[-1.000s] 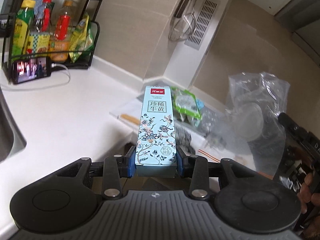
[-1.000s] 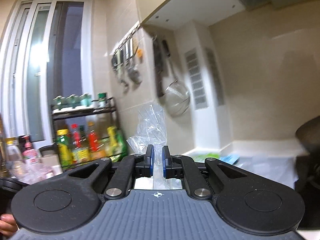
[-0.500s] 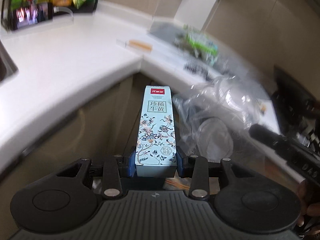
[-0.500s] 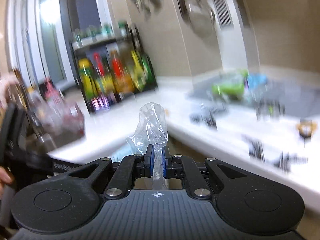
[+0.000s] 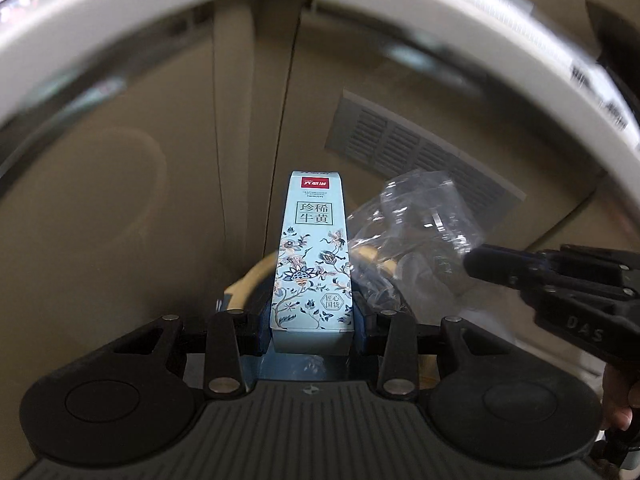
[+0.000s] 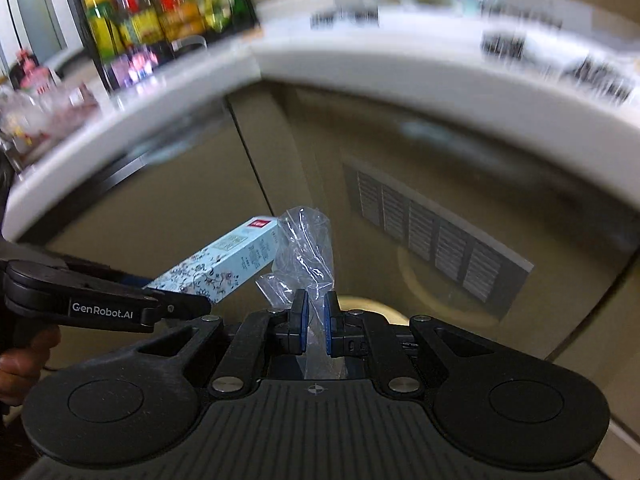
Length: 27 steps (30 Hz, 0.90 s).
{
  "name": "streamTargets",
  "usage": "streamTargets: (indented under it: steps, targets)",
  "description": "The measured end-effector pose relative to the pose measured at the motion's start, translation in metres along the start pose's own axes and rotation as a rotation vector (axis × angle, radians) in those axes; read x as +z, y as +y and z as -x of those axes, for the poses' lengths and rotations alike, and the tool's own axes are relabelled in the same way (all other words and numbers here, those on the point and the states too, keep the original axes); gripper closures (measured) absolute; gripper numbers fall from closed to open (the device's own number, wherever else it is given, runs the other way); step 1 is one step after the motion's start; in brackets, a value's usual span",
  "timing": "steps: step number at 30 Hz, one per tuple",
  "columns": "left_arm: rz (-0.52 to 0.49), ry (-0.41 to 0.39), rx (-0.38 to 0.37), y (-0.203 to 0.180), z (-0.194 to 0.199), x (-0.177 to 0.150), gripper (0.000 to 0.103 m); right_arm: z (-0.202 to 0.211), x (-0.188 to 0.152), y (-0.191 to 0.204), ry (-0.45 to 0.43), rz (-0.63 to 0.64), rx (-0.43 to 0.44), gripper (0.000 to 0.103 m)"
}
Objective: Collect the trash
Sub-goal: 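Carry the blue box and plastic bag down over the trash bin with both grippers, then open both grippers to drop the box and plastic bag into the bin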
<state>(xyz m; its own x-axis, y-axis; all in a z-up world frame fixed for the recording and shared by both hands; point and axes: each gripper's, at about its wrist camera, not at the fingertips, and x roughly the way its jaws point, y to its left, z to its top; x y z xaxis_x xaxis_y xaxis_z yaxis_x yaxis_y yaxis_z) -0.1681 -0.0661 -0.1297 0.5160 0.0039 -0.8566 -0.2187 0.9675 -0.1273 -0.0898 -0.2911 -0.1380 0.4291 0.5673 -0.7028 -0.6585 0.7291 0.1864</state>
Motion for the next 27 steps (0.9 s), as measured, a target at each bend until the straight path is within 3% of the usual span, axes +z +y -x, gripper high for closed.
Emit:
streamTargets:
  steps: [6,13,19,27]
  targets:
    - [-0.052,0.106,0.002,-0.008,-0.035,-0.004,0.060,-0.046,-0.013,-0.010,0.148,-0.060,-0.039,0.094]
    - [-0.077,0.246,-0.020,-0.011,-0.070,-0.019,0.060,-0.076,-0.020,-0.025,0.241,-0.157,-0.078,0.094]
    - [-0.118,0.344,0.021,-0.015,-0.109,-0.023,0.060,-0.099,-0.019,-0.010,0.284,-0.096,-0.104,0.094]
    - [-0.119,0.398,0.049,-0.018,-0.126,-0.019,0.060,-0.124,-0.019,0.003,0.365,-0.058,-0.133,0.094]
